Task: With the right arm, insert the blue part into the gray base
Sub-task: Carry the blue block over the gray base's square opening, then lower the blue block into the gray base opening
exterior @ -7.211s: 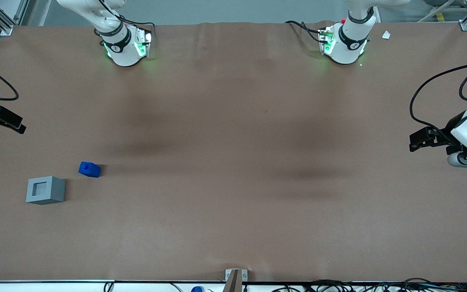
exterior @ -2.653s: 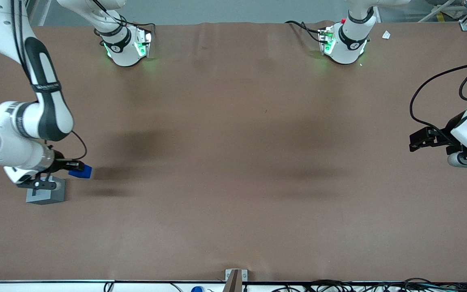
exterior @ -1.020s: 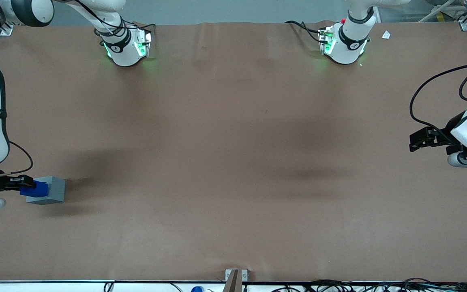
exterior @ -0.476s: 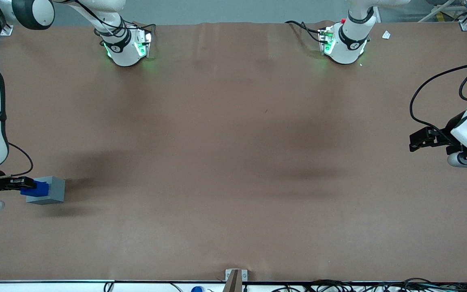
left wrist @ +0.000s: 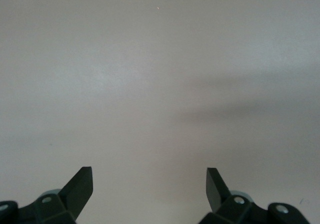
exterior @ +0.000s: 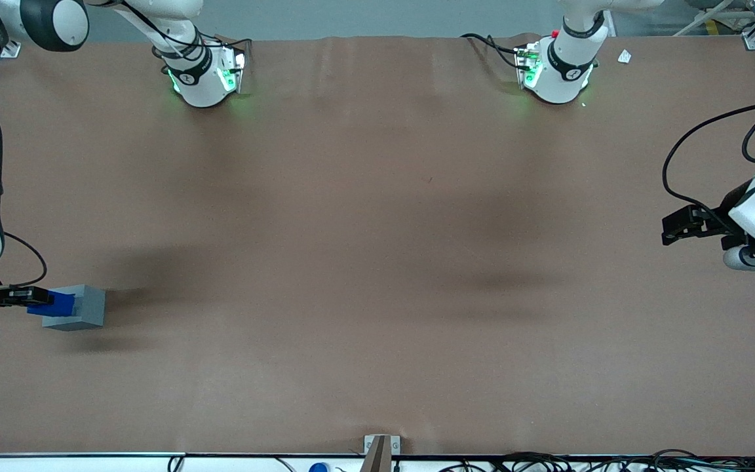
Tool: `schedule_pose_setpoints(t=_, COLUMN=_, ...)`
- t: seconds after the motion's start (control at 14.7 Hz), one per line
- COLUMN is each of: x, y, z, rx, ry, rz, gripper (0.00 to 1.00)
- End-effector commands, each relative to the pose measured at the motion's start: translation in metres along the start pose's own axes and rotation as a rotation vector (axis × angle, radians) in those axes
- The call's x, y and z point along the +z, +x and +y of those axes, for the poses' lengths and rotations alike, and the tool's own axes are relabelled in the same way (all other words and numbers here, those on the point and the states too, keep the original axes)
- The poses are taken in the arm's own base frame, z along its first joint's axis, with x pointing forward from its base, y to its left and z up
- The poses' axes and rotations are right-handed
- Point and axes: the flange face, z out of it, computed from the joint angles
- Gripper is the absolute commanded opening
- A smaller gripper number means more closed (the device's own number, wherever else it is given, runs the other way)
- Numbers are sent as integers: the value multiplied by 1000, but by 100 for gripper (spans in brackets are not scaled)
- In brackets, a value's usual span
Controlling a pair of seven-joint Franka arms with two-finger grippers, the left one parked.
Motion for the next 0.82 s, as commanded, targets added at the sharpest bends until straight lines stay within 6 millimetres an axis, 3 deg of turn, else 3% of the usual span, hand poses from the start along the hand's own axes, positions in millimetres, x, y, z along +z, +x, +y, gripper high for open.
schedule_pose_setpoints(t=0.0, x=6, y=2, z=8, rx=18, ry=2, rz=-5, gripper=0)
schedule_pose_setpoints(t=0.75, x=9, y=0, z=15, rx=15, ry=-12, rz=-14, gripper=0)
